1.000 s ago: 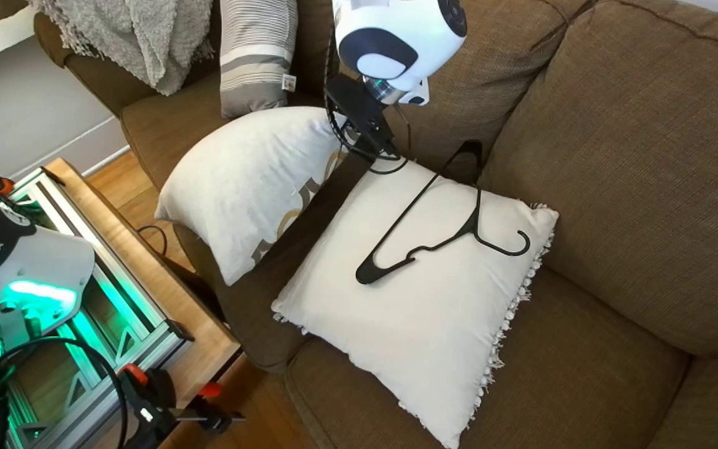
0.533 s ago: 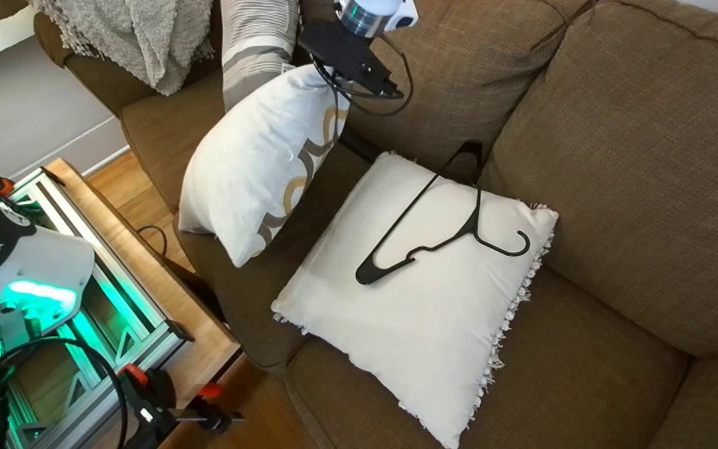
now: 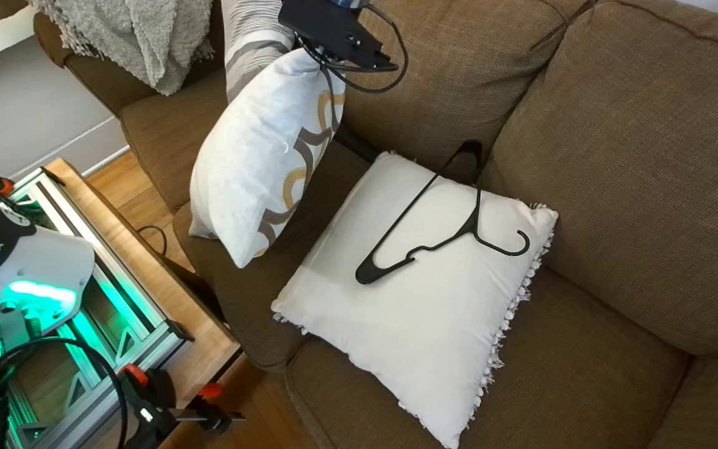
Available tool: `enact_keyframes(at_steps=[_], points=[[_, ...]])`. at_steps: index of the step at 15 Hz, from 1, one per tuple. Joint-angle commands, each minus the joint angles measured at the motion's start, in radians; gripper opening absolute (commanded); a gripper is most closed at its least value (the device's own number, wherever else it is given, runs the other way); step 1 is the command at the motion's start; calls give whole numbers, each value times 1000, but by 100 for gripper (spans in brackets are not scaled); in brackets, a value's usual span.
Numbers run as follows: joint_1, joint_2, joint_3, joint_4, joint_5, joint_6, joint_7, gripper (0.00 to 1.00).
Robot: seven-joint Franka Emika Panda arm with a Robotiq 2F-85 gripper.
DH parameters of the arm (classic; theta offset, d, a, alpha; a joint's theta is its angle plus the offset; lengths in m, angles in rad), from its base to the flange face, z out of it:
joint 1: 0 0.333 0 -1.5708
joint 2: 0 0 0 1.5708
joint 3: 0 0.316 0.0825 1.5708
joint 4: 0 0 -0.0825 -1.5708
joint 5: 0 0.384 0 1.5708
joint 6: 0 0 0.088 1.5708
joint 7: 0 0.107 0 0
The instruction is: Move the white pillow to the left
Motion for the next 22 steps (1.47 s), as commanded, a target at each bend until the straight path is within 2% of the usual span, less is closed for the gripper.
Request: enact_keyframes(at_steps=[1, 6, 9, 12, 13, 16, 17, 18, 19, 20, 21, 22], points=[[113, -83, -11, 14, -25, 24, -11, 3], [251, -176, -9, 39, -173, -11, -5, 3], [309, -261, -7, 35, -247, -17, -33, 3], [332, -346, -9, 34, -263, 8, -89, 3], [347, -257, -21, 34, -252, 21, -42, 12], [359, -338, -29, 52, -252, 12, -66, 12], [360, -349, -30, 51, -252, 9, -68, 3], [366, -329, -27, 54, -244, 11, -65, 3], [365, -348, -33, 54, -250, 9, -68, 12], [368, -343, -32, 53, -250, 9, -67, 12], [371, -337, -31, 53, -250, 10, -67, 37], [387, -335, -36, 55, -306, 35, -42, 38]])
